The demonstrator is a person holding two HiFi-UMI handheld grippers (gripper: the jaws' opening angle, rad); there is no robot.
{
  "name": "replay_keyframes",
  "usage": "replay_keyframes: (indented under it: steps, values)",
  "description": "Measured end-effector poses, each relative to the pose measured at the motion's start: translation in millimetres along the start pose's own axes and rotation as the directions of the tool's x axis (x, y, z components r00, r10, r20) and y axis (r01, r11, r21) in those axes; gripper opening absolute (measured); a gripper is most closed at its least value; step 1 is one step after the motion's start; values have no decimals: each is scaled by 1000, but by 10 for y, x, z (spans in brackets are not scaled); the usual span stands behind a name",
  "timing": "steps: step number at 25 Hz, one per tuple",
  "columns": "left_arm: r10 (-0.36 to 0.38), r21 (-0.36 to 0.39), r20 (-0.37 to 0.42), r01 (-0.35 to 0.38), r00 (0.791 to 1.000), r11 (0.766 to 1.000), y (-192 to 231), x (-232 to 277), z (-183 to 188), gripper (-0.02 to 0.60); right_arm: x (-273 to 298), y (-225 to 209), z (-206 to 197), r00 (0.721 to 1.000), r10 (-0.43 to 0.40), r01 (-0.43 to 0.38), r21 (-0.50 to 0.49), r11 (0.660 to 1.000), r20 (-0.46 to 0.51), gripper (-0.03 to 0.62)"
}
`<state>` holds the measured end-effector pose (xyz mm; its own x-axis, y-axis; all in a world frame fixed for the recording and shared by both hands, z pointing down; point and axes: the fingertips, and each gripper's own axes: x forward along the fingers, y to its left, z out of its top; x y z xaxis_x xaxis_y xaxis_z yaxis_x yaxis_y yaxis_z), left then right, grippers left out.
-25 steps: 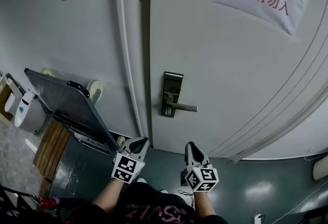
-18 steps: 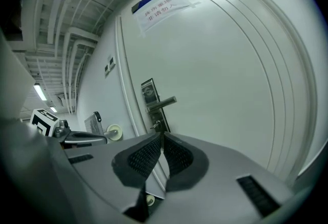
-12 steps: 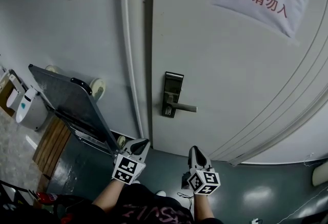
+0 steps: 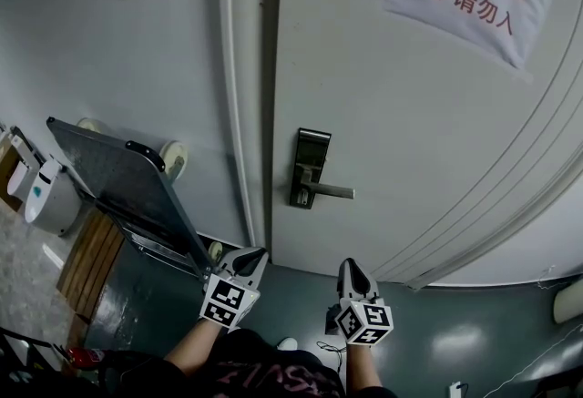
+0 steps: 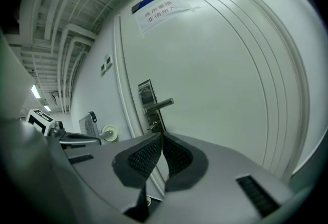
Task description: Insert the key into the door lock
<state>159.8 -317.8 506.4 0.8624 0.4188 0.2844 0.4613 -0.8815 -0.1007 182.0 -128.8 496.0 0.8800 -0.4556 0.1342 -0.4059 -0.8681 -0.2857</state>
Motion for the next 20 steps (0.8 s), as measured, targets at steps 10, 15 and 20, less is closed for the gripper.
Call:
replay_keyframes:
  steps: [10,15,20]
  values:
    - [0,9,15,-1,1000,1000,73,-39,67,12,30,100,22,1000,2,-2,-39,999,-1,71]
    - [8,12,23,-8,1000,1000,66,-56,89,12,43,101,13,1000,6,-6,-49,999,-6,71]
    - [19,11,22,-19,1000,1000,72,-52,68,12,64,83,1,1000,1,-1,-48,999,6,71]
